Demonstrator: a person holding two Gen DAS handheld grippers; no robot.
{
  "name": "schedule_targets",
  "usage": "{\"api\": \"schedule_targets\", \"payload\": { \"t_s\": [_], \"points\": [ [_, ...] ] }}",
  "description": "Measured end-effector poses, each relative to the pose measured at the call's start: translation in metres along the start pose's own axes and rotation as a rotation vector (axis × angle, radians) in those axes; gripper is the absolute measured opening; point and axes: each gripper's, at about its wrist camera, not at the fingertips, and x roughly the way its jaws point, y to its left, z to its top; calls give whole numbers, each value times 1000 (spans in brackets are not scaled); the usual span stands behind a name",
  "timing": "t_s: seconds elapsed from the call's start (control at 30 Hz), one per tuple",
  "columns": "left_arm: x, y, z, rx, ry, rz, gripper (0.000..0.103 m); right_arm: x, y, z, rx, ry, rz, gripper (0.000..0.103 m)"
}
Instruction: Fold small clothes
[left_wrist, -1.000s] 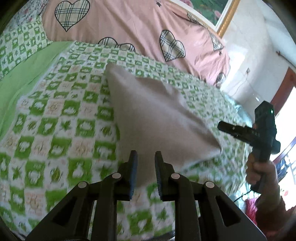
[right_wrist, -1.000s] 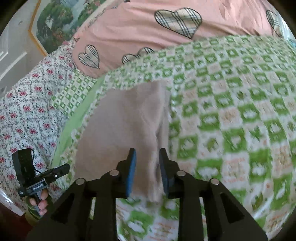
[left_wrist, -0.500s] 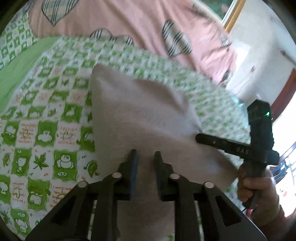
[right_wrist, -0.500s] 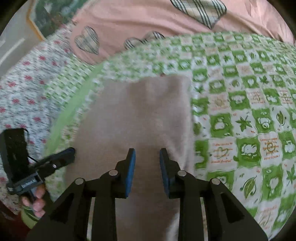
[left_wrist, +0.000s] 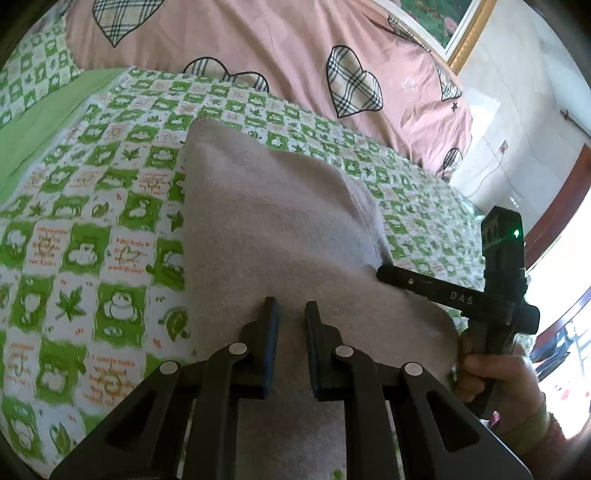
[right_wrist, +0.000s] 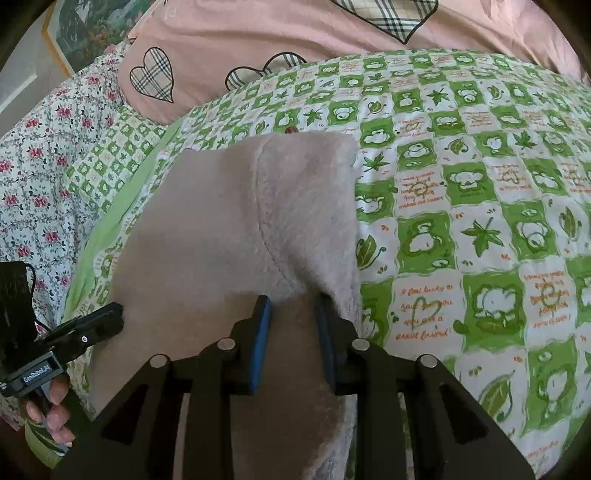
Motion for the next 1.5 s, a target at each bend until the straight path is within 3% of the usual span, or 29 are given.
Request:
{"api": "schedule_targets", "payload": {
  "t_s": [0.27,0.47,0.63,0.73,1.03,1.2,1.33,1.5],
  "points": [
    [-39,-17,-23,34,-56,37,18,-51,8,-30,-11,-101,-4,31],
    [-48,-27,-53,67,-15,24,19,-83,21,-65,-97,-118,-7,31],
    [-31,-22,-64,66,54,68,18,-66,19,-84,-168,-37,-164,31],
    [-29,-20,-66,62,61,73,18,-60,6,-85,-110,-26,-146,31],
    [-27,-15,-70,73,75,79,18,-60,-6,-81,-119,-22,-167,34],
    [-25,-18,-72,118,82,98,19,-67,9,-82,-123,-40,-228,44],
    [-27,-14,-70,82,82,73,20,-81,23,-81,-117,-76,-202,44],
    [-26,-16,-69,81,83,70,22,-93,67,-84,-231,-132,-32,44]
  ]
}}
